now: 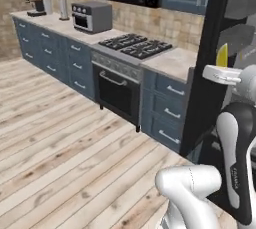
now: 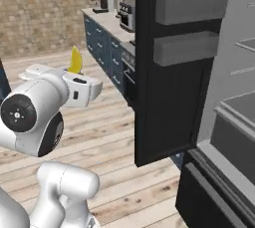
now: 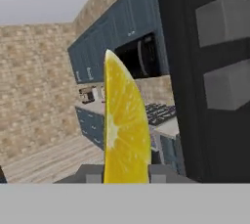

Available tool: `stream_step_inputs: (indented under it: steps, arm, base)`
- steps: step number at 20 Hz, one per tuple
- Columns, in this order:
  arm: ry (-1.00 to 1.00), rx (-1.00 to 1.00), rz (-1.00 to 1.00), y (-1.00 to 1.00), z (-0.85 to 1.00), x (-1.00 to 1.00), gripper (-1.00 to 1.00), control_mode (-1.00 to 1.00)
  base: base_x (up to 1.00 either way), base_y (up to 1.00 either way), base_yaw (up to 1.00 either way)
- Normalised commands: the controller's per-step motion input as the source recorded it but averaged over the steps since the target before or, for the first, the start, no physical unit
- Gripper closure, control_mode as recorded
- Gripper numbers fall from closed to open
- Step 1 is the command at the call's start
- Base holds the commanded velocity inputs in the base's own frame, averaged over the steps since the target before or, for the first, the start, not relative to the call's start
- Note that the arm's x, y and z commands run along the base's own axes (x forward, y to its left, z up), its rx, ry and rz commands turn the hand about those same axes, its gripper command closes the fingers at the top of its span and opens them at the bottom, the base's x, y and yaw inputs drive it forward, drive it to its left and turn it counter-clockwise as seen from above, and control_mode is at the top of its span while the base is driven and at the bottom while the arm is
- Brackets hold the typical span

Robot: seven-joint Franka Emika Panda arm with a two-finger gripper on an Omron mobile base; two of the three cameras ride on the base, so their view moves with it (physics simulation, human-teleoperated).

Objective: Take the lemon wedge from the fridge and place it on the plate with fish on the dining counter.

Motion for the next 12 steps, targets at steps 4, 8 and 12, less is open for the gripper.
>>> stream_step_inputs:
  steps: [4,8,12]
  arm:
    - [0.0,0.0,0.0,0.0,0.0,0.0,1.0,1.0]
    - [0.0,0.0,0.0,0.0,0.0,0.0,1.0,1.0]
    - [0.0,0.0,0.0,0.0,0.0,0.0,1.0,1.0]
  base:
    - [-0.02,0.04,0.97]
    - [0.0,0.09,0.98]
    - [0.46,0.01,0.84]
